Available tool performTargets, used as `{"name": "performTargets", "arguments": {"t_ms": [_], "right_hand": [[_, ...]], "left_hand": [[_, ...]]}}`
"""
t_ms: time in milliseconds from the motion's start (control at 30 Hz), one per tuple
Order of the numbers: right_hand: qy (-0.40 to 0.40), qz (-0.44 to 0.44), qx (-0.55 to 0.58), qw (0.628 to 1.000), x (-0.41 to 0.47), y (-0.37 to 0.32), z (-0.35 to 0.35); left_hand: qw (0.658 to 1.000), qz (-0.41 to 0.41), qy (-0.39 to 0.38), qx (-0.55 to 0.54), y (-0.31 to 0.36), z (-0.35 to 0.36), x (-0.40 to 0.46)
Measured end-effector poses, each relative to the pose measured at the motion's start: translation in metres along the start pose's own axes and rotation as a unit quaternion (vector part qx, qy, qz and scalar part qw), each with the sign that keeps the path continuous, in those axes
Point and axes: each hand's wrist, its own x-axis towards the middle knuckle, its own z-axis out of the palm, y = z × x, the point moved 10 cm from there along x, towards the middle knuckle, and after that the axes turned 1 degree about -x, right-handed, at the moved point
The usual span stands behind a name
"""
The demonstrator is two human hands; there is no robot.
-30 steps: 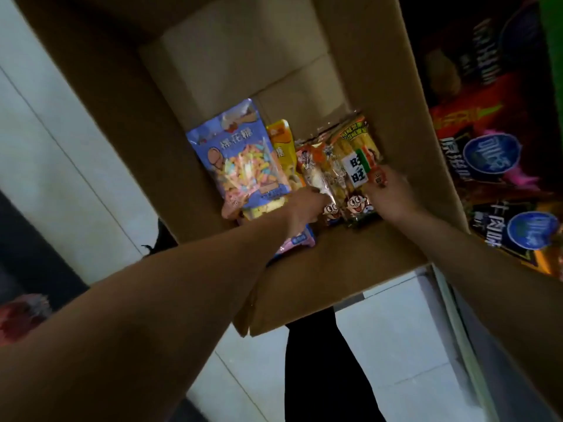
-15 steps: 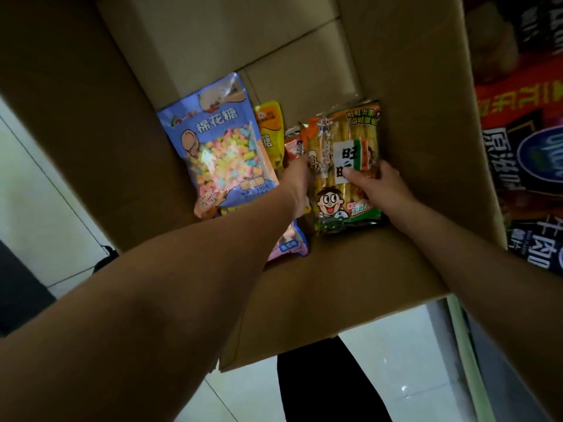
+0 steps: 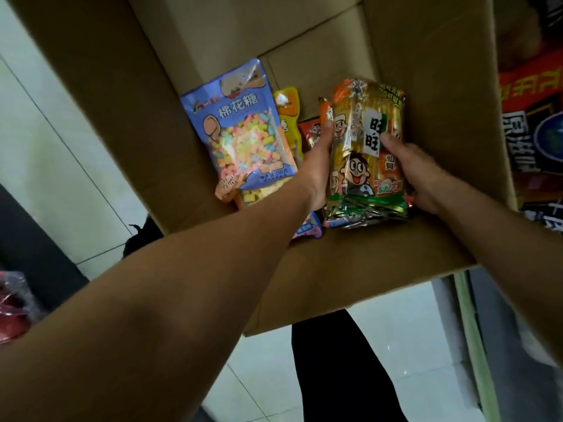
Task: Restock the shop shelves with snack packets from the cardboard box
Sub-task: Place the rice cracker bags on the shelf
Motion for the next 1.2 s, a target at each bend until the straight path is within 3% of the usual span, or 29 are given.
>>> {"name": "performTargets", "arguments": {"t_ms": [333, 533, 667, 800, 967, 1200], "right_hand": [[0.041, -0.067, 0.107, 0.991, -0.188, -0.069, 0.029], [0.047, -0.147, 0.164, 0.974, -0.346, -0.152, 0.051], [0.078, -0.183, 0.216, 0.956, -0.454, -0.195, 0.058], [0.099, -0.217, 0.273, 0.932, -0.552, -0.211, 0.058], [0.105, -0.259, 0.350, 0.894, -0.659, -0.193, 0.046], [0.069, -0.318, 0.454, 0.829, -0.766, -0.126, 0.003]], "left_hand": [[0.994, 0.047, -0.084, 0.051, 0.076, 0.019, -0.170], [0.978, 0.121, -0.124, 0.116, 0.170, 0.043, -0.324], [0.969, 0.121, -0.146, 0.156, 0.218, 0.074, -0.434], [0.940, 0.158, -0.176, 0.245, 0.248, 0.110, -0.537], [0.897, 0.213, -0.203, 0.331, 0.246, 0.165, -0.642], [0.845, 0.168, -0.268, 0.431, 0.164, 0.245, -0.732]]}}
